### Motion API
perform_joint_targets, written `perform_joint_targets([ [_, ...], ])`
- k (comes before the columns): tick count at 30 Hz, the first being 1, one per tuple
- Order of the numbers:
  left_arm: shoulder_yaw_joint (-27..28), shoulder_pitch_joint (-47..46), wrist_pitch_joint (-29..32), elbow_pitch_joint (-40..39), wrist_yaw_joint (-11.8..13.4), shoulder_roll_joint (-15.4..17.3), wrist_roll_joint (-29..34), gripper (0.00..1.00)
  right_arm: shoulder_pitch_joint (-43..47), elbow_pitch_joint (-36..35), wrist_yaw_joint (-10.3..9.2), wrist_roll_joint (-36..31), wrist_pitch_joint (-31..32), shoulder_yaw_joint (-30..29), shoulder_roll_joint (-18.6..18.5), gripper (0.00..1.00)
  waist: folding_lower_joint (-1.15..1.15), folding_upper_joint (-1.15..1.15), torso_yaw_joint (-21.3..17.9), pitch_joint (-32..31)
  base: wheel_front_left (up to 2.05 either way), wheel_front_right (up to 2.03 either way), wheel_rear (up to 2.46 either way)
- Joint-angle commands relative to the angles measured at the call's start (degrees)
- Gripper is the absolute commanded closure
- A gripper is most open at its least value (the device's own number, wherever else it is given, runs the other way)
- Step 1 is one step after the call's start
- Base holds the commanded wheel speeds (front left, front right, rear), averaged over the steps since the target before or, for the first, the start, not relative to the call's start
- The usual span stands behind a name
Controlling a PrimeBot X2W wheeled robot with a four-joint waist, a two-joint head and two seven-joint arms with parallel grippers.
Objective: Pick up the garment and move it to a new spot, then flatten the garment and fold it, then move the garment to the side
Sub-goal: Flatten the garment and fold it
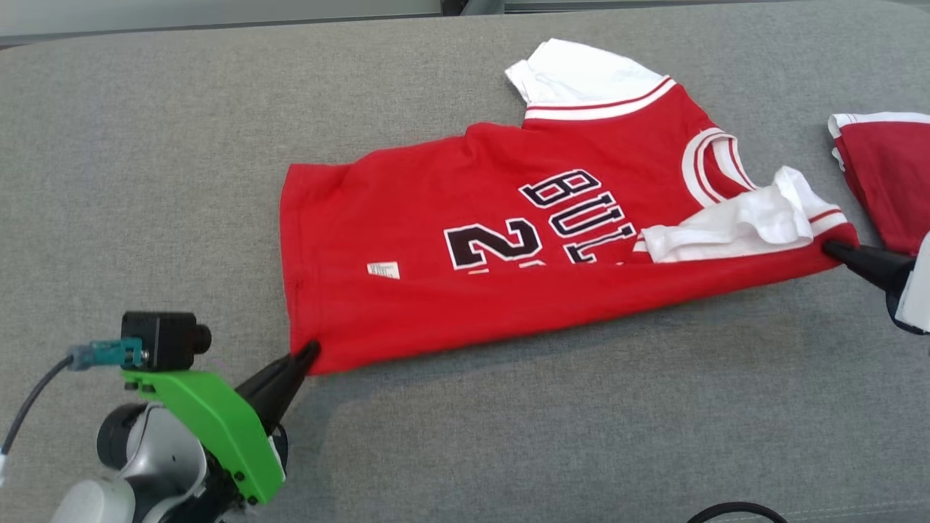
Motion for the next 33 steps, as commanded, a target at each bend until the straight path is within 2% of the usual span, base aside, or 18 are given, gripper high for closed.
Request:
perform_joint_targets([
  [1,0.5,1.5,-0.6,-0.3,0.5,0.1,-0.4,1.00,1.5,-0.4,0.02,-0.4,0.7,-0.6,0.1,1.00,0.00,0.00,-0.2,-0.1,0.00,0.00,0.00],
  [8,-1.3,10.9,-5.1,-0.1,1.4,-3.4,-0.6,1.00,12.0,-4.2,0.01,-2.5,3.9,-7.5,2.5,1.00,0.00,0.00,-0.1,0.5,0.00,0.00,0.00],
  [14,-3.4,15.6,-9.1,3.6,1.5,-6.4,0.8,1.00,19.0,-4.0,0.01,-5.9,0.5,-10.7,5.4,1.00,0.00,0.00,0.1,1.4,0.00,0.00,0.00],
  [15,-3.5,16.0,-9.7,4.2,1.6,-6.7,1.1,1.00,19.5,-3.6,0.01,-6.7,-1.0,-10.8,5.9,0.72,0.00,0.00,0.2,1.5,0.00,0.00,0.00],
  [16,-3.7,16.5,-10.1,4.8,1.7,-6.9,1.3,0.62,20.0,-3.4,0.01,-7.4,-2.0,-10.4,6.3,0.10,0.00,0.00,0.3,1.5,0.00,0.00,0.00],
  [17,-3.9,16.9,-10.5,5.2,1.6,-6.8,1.9,0.00,20.5,-3.4,0.02,-7.9,-2.6,-9.7,6.2,0.00,0.00,0.00,0.3,1.5,0.00,0.00,0.00],
  [20,-4.2,17.1,-11.3,5.6,1.8,-6.1,2.9,0.00,20.4,-4.3,0.02,-8.2,-4.2,-8.5,5.0,0.00,0.00,0.00,0.6,1.6,0.00,0.00,0.00],
  [25,-2.1,15.4,-12.9,2.8,4.1,-2.8,7.6,0.00,17.0,-9.8,0.02,-6.8,-6.2,-8.6,2.3,0.00,0.00,0.00,1.1,3.1,0.00,0.00,0.00],
  [29,-0.5,8.4,-13.5,0.9,5.0,-3.0,9.5,0.00,9.1,-12.9,0.01,-9.9,-10.8,-9.2,1.2,0.00,0.00,0.00,2.2,6.5,0.00,0.00,0.00],
  [33,-1.6,-4.3,-12.4,6.3,4.7,-4.6,11.4,0.00,-3.0,-9.5,0.00,-15.3,-14.3,-5.4,1.7,0.00,0.00,0.00,3.9,11.8,0.00,0.00,0.00],
])
